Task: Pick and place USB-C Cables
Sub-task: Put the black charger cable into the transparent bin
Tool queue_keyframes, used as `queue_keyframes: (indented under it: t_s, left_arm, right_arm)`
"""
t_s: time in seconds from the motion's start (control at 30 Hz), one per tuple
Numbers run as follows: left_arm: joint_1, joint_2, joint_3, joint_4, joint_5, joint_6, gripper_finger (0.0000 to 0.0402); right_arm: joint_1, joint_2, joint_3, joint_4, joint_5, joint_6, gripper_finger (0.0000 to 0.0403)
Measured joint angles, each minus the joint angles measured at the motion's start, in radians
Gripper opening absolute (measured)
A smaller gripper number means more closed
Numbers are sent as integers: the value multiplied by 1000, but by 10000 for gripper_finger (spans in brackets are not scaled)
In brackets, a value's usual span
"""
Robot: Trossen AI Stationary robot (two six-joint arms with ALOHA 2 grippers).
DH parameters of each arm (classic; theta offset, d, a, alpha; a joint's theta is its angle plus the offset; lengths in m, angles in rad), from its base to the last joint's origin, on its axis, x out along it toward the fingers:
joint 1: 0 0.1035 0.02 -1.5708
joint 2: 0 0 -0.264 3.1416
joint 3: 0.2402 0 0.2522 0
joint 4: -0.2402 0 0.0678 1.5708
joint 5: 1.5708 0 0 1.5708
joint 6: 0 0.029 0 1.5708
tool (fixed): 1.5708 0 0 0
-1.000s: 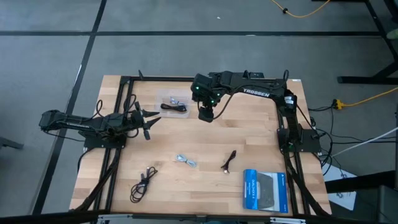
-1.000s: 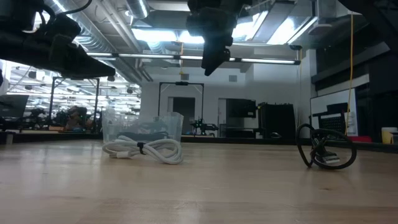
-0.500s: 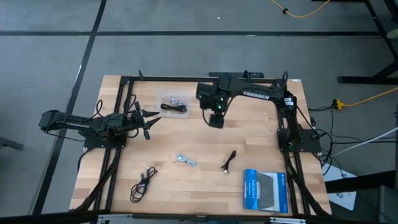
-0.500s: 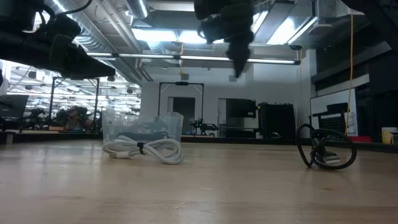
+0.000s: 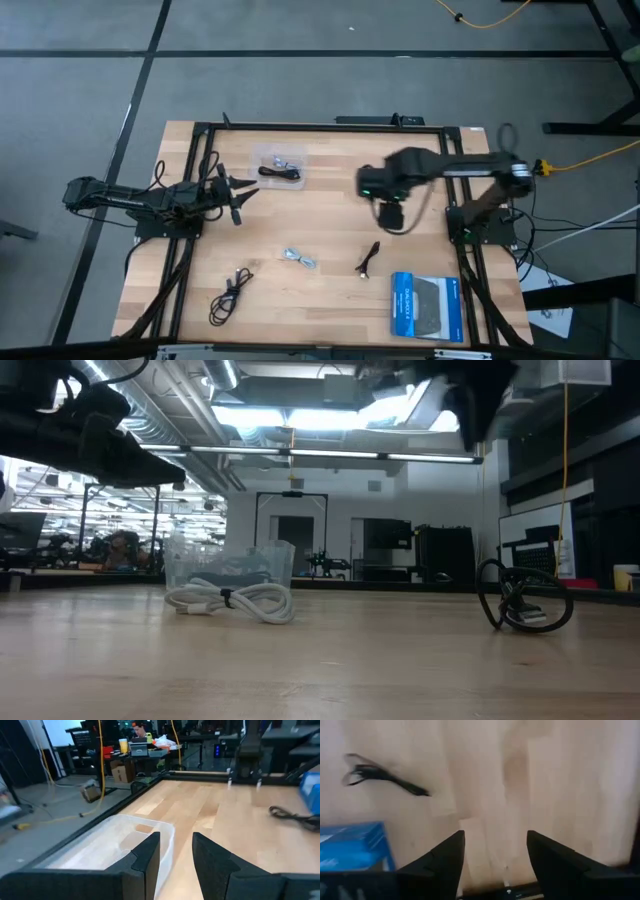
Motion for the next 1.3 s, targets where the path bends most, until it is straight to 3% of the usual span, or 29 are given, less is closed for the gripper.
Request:
queue_keyframes:
  t_s: [0.17,0.33,0.5,0.67,0.9,1.3]
  left_arm:
    - [0,0,0,-2,72,-153,108]
    - [0,0,0,8,102,-261,108]
    - [0,0,0,9,102,-408,108]
    - [0,0,0,-4,100,-369,108]
    - [0,1,0,-18,98,-248,108]
    - [0,1,0,-24,94,-245,108]
  right_arm:
    - [25,-255,-347,311,155,177,216]
    - [51,-390,-641,731,70,145,216]
    - [89,-399,-834,1012,-95,84,216]
    - [137,-395,-899,1075,-98,16,216]
    - [216,-372,-917,1149,-126,-219,216]
    - [286,-200,-878,1239,-128,-315,216]
